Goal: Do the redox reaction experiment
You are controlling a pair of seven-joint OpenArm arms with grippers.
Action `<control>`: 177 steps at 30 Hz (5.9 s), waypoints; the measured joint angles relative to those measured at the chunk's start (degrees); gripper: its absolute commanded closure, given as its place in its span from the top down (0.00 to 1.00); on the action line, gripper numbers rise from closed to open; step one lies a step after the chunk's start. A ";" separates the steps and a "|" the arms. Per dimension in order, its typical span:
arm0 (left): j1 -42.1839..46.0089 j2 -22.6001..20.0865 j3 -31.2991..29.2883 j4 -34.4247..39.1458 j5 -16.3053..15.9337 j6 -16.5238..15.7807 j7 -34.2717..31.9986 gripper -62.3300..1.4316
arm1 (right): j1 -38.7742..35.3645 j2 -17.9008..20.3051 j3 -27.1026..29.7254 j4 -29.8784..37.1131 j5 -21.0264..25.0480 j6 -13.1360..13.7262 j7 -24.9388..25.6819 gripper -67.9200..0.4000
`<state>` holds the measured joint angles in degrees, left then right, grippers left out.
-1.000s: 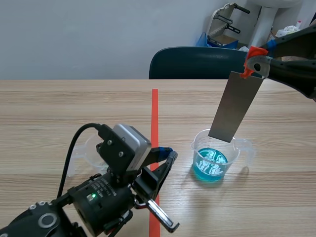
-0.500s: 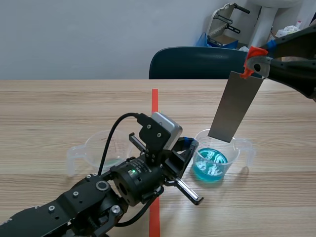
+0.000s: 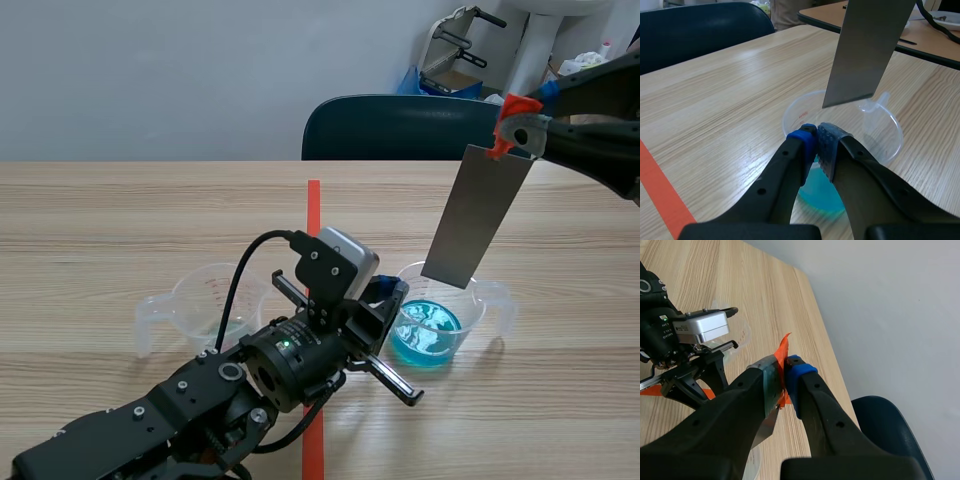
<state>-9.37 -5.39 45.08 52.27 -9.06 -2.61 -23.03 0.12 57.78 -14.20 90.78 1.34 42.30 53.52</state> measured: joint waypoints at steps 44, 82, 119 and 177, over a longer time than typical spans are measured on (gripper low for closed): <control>66.71 -25.55 -45.27 52.04 -3.19 0.63 2.19 0.09 | 0.00 0.00 0.00 -0.02 0.00 0.00 -0.02 0.02; 84.63 -25.42 -59.91 63.34 -10.95 0.42 -1.66 1.00 | 0.00 0.00 0.00 -0.02 0.00 0.00 -0.04 0.02; 84.63 -25.42 -59.89 63.34 -10.95 -0.07 -1.66 1.00 | 0.00 0.00 0.00 -0.02 0.00 0.00 -0.02 0.02; 84.61 -25.42 -59.89 63.34 -10.95 -0.04 0.90 1.00 | 0.00 0.00 0.00 -0.02 0.00 0.00 -0.70 0.02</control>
<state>75.24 -30.81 -14.81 115.61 -20.01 -2.66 -22.13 0.12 57.78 -14.20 90.76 1.34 42.30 52.82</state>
